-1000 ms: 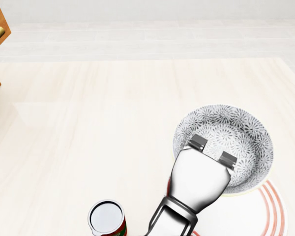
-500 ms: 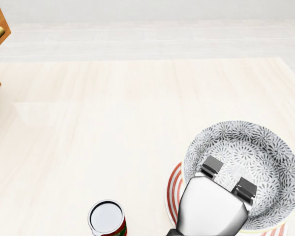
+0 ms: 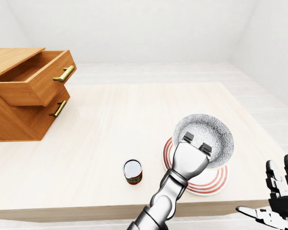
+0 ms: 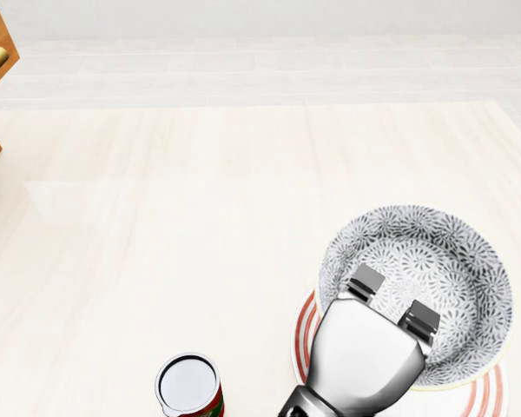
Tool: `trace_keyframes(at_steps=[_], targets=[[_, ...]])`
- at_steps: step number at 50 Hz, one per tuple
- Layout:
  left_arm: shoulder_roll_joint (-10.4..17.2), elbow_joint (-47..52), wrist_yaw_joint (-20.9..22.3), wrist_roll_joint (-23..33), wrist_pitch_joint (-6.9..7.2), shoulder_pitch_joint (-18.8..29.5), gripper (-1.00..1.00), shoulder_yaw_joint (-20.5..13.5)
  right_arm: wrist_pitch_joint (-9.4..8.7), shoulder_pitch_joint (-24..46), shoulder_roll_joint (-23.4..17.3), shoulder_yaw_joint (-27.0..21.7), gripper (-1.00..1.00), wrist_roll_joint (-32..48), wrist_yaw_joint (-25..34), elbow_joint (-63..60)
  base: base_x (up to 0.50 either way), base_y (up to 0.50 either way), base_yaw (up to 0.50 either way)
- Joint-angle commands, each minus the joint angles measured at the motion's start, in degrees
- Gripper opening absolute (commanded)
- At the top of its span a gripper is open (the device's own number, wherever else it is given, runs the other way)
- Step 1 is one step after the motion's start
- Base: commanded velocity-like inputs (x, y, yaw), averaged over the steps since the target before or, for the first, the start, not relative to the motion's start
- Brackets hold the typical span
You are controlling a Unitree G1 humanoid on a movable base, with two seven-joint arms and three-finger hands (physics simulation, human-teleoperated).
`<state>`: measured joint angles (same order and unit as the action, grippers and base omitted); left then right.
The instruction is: Put the bowl on the plate.
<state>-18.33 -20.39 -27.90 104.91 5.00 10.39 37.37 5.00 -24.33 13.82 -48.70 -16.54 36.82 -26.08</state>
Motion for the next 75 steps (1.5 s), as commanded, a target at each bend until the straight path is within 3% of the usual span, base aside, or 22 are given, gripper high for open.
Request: trace_keyframes(at_steps=[1,10,26,45,56,75], targets=[[-1.7,-7.3,-2.1,2.2,0.00,4.6,-1.00,-4.4,0.00,-0.6,-0.2,-0.7,1.00,-1.2,0.2,-0.4,0.00,0.00,0.00],[-1.7,-13.1,-2.1,1.7,0.00,8.2,-1.00,-7.9,0.00,-0.2,-0.2,-1.0,1.00,-0.8,0.5,0.5,0.00,0.00,0.00],[-1.7,-25.2,-2.1,1.5,0.00,12.2,-1.00,-10.9,0.00,-0.6,0.6,-1.9,1.00,-1.9,1.8,-0.7,0.00,0.00,0.00],[-1.7,-25.3,-2.1,3.5,0.00,9.1,-1.00,-8.1,0.00,-0.6,0.7,-2.6,1.00,-2.5,2.4,-0.4,0.00,0.00,0.00],[-1.7,-20.2,-2.1,5.2,0.00,3.7,-1.00,-4.2,0.00,-0.7,0.8,-3.1,1.00,-3.0,2.9,-0.3,0.00,0.00,0.00],[-1.7,-21.7,-2.1,5.2,0.00,3.9,-1.00,-4.1,0.00,-0.6,1.0,-2.9,1.00,-2.9,3.2,-0.1,0.00,0.00,0.00]])
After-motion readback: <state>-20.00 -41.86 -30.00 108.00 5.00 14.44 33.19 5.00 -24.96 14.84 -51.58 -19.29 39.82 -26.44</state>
